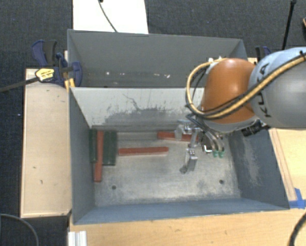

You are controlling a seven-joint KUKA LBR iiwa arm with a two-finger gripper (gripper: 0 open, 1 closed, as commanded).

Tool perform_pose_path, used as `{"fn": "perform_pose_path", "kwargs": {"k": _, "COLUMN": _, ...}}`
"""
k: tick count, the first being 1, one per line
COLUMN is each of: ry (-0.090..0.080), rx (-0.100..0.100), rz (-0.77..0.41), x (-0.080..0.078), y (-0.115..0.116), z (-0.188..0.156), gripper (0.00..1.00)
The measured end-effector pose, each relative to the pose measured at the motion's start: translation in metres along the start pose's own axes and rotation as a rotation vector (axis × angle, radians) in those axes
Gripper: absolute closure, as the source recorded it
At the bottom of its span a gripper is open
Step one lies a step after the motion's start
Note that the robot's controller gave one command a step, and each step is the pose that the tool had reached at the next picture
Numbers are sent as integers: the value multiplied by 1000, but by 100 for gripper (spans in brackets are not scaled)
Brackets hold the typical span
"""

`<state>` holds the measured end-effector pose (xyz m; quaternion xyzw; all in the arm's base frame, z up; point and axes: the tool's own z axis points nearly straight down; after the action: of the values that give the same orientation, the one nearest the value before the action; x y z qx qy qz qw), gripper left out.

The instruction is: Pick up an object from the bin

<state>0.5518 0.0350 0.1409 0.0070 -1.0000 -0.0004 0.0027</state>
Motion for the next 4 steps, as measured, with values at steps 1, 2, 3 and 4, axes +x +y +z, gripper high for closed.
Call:
{"fn": "perform_pose_path", "kwargs": {"k": 1, "ry": -8, "rx": -3, "rz": -138, "x": -36, "y": 89, "z": 73, "gripper": 0}}
{"fn": "perform_pose_path", "kwargs": {"k": 2, "ry": -14, "rx": 0, "rz": -246, "x": -32, "y": 109, "z": 39, "gripper": 0}}
{"fn": "perform_pose_path", "kwargs": {"k": 3, "ry": -5, "rx": 2, "rz": -256, "x": -33, "y": 82, "z": 40, "gripper": 0}}
{"fn": "perform_pose_path", "kwargs": {"k": 4, "ry": -4, "rx": 0, "rz": -247, "x": -34, "y": 102, "z": 72, "gripper": 0}}
